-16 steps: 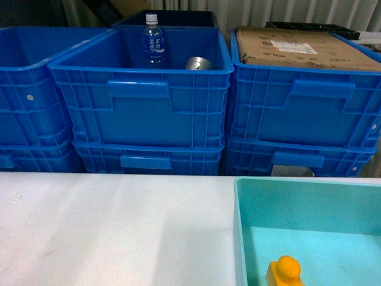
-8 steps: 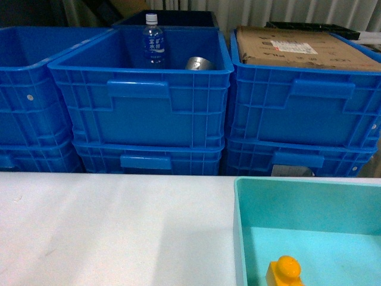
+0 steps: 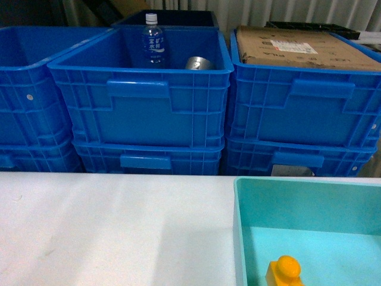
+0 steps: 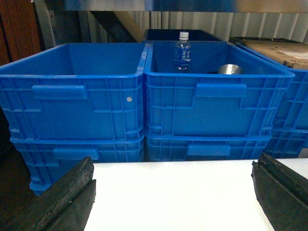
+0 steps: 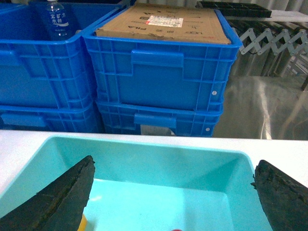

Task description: Pick red block from blue box to shelf

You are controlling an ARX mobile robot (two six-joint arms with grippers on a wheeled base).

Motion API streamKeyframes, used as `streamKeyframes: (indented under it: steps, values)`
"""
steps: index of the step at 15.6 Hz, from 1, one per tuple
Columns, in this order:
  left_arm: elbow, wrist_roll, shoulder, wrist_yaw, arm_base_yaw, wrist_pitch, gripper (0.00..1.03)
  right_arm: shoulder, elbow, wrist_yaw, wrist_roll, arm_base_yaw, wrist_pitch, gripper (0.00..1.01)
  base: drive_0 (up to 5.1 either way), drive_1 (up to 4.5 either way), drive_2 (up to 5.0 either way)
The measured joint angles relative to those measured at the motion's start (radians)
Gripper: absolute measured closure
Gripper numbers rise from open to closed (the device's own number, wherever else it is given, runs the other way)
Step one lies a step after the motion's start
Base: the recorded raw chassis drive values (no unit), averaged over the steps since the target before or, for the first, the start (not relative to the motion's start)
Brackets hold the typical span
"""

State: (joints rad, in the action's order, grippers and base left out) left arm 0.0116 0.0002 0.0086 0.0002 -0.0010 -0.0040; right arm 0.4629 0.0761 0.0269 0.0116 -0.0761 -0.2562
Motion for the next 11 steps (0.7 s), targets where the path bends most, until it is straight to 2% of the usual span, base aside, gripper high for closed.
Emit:
streamKeyframes:
  steps: [2, 3, 5, 6, 9, 11]
  values:
    - [0.0, 0.0, 0.0, 0.0, 0.0, 0.0, 0.05, 0.307, 0.126, -0.029, 0.004, 0.022, -0.143, 0.03, 0.0, 0.0, 0.0]
    - [0.0, 0.0, 0.0, 0.0, 0.0, 0.0, 0.05, 0.482, 0.192, -0.053, 0.007, 0.048, -0.179, 0.03, 0.0, 0.0, 0.0]
    - [0.0, 0.0, 0.0, 0.0, 0.0, 0.0, 0.05, 0.789, 0.278, -0.122, 0.019, 0.105, -0.171, 0.03, 0.0, 0.0, 0.0]
    - [0.0, 0.0, 0.0, 0.0, 0.0, 0.0, 0.05, 0.908, 0.294, -0.133, 0.022, 0.117, -0.181, 0.03, 0.0, 0.0, 0.0]
    - [0.0, 0.0, 0.0, -0.001, 0.0, 0.0, 0.05, 1.085, 0.297, -0.136, 0.022, 0.117, -0.226, 0.03, 0.0, 0.0, 0.0]
    - [0.0, 0.0, 0.0, 0.0, 0.0, 0.0, 0.05, 1.109, 0.29, -0.122, 0.021, 0.074, -0.248, 0.03, 0.0, 0.0, 0.0]
